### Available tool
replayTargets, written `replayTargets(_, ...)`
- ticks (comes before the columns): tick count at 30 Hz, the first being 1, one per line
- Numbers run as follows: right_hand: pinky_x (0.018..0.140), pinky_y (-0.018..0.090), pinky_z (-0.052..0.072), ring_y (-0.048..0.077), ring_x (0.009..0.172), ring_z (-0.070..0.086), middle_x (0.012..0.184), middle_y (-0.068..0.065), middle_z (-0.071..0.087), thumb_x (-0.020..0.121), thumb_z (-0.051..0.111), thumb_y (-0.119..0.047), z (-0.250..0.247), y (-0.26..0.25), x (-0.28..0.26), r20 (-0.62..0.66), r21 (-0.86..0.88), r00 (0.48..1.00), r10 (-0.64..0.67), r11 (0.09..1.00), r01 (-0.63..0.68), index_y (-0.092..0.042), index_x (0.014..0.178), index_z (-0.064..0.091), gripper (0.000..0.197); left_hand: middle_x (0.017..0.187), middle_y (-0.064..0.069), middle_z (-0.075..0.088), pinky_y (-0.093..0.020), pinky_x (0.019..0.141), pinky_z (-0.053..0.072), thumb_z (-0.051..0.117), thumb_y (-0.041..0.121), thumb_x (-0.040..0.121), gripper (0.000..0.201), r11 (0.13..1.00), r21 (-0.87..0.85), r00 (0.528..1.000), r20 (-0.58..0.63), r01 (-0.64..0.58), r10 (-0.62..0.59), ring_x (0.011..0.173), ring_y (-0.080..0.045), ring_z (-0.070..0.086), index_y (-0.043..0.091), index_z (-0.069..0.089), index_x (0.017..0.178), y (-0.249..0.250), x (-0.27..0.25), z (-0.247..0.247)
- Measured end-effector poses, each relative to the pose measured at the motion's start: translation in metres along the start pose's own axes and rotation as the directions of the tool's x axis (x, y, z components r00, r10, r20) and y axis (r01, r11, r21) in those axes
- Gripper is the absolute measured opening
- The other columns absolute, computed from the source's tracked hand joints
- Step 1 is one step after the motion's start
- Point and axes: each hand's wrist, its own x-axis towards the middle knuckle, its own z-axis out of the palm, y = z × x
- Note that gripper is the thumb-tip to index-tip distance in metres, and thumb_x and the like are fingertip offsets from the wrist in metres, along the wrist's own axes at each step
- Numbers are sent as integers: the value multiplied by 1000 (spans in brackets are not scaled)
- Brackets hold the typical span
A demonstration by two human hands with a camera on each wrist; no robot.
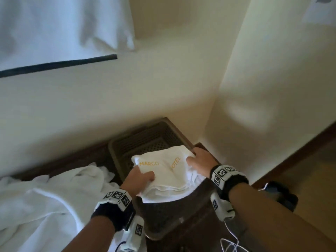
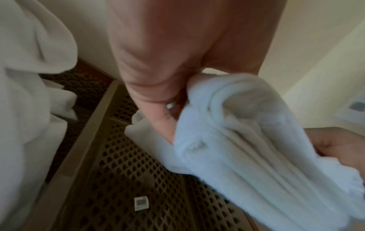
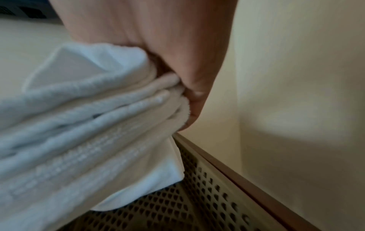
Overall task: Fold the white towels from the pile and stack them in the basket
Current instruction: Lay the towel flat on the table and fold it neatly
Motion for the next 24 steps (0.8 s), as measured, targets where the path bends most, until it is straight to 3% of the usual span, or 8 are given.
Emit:
replayTargets(2,56,29,42,19,70,56,90,10,62,88,55,-24,-2,-4,37,34,-54,999,-39,998,41,-4,98,57,23,104,-7,64,-27,63,48,71,20,80,44,998,48,995,-93,36,-31,89,-18,62,6,58,120,2,21,2)
replayTargets(3,55,28,39,19,70,55,89,9,61,88,54,-23,0,-5,53,51,-54,997,-55,997,58,-5,97,57,20,105,-7,63,-24,61,44,71,19,81,45,996,76,990,-136,43,-33,89,-17,61,5,56,121,1,32,3)
replayTargets(7,69,33,43,26,83,57,89,5,58,87,51,-18,19,3,110,103,-7,990,-93,995,95,-13,89,53,5,115,-6,62,-32,79,47,73,14,82,46,994,12,946,-308,105,-96,102,-23,59,6,54,123,-11,66,12)
replayTargets(10,74,33,44,27,88,56,99,8,58,88,49,-12,42,21,140,142,-34,988,-56,998,61,-8,102,54,15,111,-6,61,-33,82,45,69,4,85,32,983,-60,897,-404,172,-181,98,-23,56,8,54,114,-32,84,28)
replayTargets(14,84,36,48,34,104,57,121,17,56,89,49,-7,80,61,159,232,-211,971,51,977,-1,-4,112,51,23,126,-15,63,-37,96,48,67,7,86,39,938,-16,873,-359,347,-330,113,-33,60,7,54,123,-80,98,63)
replayTargets(17,87,39,52,37,112,58,129,18,54,91,53,-10,97,87,152,299,-390,940,164,920,-36,-2,123,47,34,135,-16,58,-37,102,46,63,10,88,50,887,83,864,-283,455,-417,123,-36,56,8,49,137,-104,95,90)
replayTargets(20,81,37,55,34,103,65,120,17,63,93,53,-12,95,95,145,342,-561,917,205,828,24,-3,118,55,26,135,-16,59,-34,98,48,62,18,91,51,844,252,879,-200,473,-433,121,-34,58,9,49,139,-105,91,100)
replayTargets(24,74,35,55,32,94,68,109,15,69,94,54,-15,83,80,143,364,-672,919,154,727,144,-3,109,64,22,122,-14,62,-34,85,54,59,29,94,37,752,522,909,-139,404,-392,107,-31,64,5,57,123,-78,80,84)
